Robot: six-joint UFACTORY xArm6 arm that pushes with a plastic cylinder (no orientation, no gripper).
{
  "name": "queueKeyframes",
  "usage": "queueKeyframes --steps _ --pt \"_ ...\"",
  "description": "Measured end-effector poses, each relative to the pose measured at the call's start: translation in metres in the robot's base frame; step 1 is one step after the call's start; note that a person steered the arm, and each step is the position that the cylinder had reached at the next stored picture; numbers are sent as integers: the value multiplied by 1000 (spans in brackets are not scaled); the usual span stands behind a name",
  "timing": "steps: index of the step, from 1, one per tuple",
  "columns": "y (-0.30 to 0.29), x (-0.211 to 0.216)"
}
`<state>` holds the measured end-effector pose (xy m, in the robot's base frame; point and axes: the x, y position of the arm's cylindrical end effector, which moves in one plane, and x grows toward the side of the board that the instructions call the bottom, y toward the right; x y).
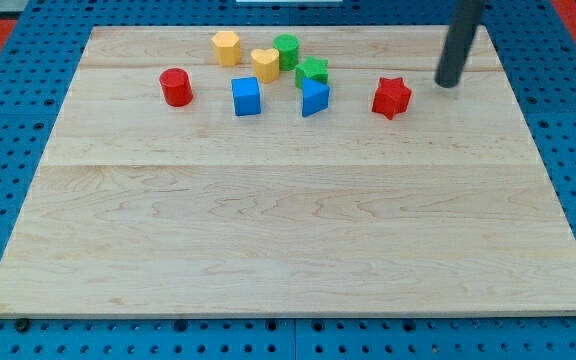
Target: Move red star to the right side of the green star
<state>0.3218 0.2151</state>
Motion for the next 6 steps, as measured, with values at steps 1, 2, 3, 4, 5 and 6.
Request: queueKeyframes --steps 1,2,3,4,5,6 --pt "6 30" --pt "-47 36" --pt "-69 28" --pt "-93 10" --pt "-116 -4" --pt "-116 -26"
